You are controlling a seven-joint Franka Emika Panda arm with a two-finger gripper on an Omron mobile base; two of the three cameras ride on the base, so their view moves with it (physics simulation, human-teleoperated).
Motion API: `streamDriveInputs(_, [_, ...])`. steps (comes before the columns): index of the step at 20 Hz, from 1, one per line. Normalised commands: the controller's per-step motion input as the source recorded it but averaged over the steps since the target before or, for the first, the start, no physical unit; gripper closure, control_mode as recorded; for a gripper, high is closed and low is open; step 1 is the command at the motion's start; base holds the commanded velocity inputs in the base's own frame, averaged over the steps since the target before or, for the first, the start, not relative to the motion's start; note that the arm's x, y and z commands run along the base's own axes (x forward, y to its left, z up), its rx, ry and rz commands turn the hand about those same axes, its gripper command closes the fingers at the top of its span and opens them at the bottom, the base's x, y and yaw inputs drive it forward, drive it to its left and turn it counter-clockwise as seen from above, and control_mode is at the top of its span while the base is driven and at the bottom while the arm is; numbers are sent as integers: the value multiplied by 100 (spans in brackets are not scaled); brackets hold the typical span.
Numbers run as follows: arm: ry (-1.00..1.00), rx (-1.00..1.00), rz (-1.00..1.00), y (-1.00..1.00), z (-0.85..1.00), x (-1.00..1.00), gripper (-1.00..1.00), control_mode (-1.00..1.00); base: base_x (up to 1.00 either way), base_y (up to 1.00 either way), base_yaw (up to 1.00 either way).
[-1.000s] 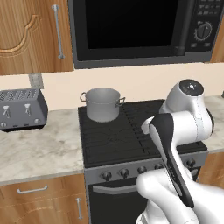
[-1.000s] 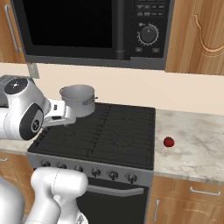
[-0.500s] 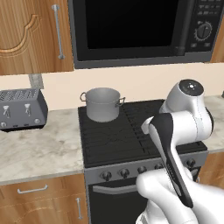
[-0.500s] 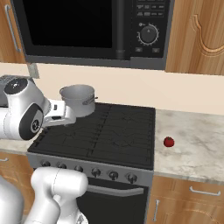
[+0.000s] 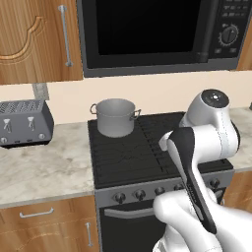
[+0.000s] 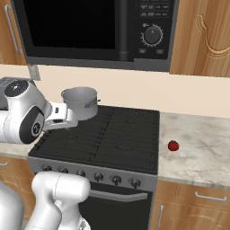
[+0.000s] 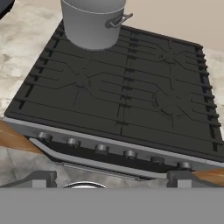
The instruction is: Turn on the burner for the pot on the stove. Wait thirty seconds for the pot to heat up. Then add the tomato to the pot.
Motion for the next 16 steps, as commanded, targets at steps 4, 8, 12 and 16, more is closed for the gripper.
streamDriveInputs(4, [0, 0, 0, 0, 0, 0, -100, 100, -11, 0, 0])
streamDriveInputs(8, [0, 0, 0, 0, 0, 0, -100, 100, -12, -11, 0])
streamDriveInputs(12, [0, 0, 0, 0, 0, 0, -100, 100, -20, -29, 0])
streamDriveInputs(16, [0, 0, 0, 0, 0, 0, -100, 100, -26, -40, 0])
